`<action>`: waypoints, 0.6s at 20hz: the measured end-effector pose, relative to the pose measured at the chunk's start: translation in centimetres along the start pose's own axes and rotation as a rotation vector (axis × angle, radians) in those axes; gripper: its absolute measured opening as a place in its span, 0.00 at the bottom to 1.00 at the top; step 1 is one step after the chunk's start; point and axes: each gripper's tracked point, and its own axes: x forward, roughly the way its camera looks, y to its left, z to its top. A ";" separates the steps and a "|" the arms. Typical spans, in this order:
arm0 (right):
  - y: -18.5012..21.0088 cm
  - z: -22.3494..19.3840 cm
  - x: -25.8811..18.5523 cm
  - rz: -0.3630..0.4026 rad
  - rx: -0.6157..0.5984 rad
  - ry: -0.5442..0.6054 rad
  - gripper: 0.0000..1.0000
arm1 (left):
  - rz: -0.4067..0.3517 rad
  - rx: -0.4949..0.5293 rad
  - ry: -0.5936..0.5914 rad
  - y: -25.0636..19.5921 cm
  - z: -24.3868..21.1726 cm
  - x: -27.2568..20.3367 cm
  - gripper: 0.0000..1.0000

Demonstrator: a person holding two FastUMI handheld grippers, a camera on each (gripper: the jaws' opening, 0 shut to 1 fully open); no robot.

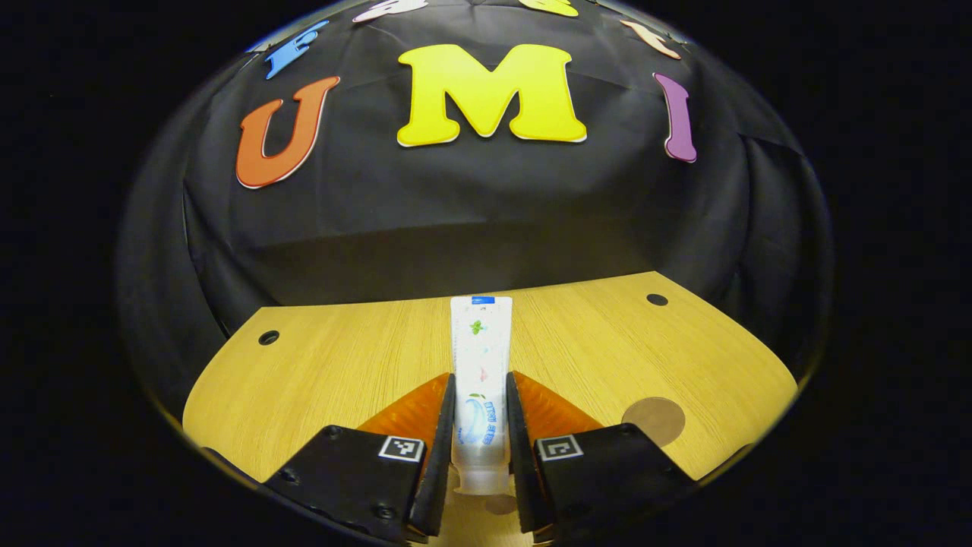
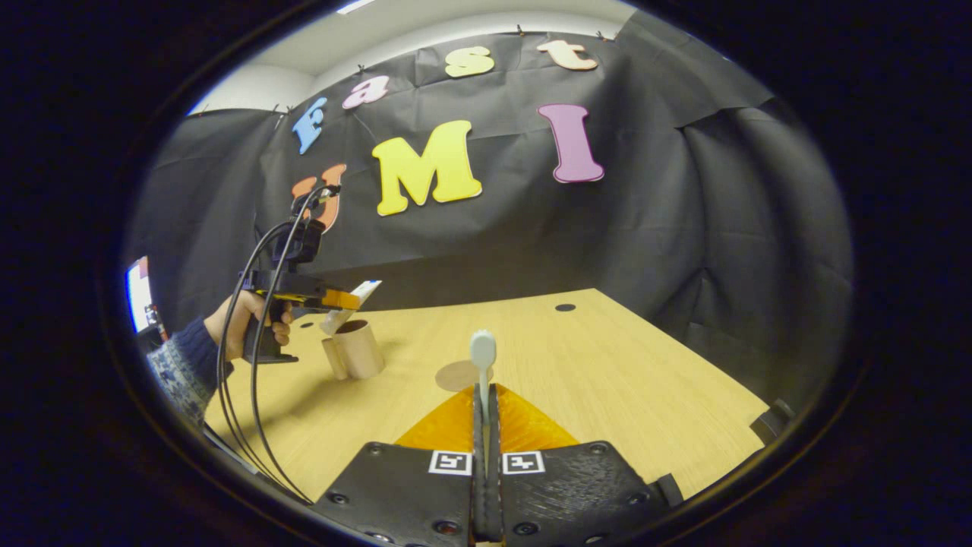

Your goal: Put the toothbrush and toothpaste on the desktop into the cup, then pick up the cup and place it on the coaster on the desktop.

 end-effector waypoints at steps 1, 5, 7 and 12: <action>0.0 0.1 0.0 -0.001 -0.003 -0.002 0.00 | 0.008 -0.010 -0.013 0.2 0.1 -0.2 0.40; 0.0 0.0 0.1 0.003 -0.010 -0.005 0.00 | 0.011 -0.035 -0.082 0.2 1.5 -1.8 0.37; 0.1 0.1 0.1 0.003 -0.010 -0.005 0.00 | -0.002 -0.029 -0.148 -0.2 2.8 -2.7 0.37; 0.2 0.7 -0.1 0.007 -0.027 -0.021 0.00 | -0.022 -0.058 -0.305 -0.6 4.8 -2.8 0.37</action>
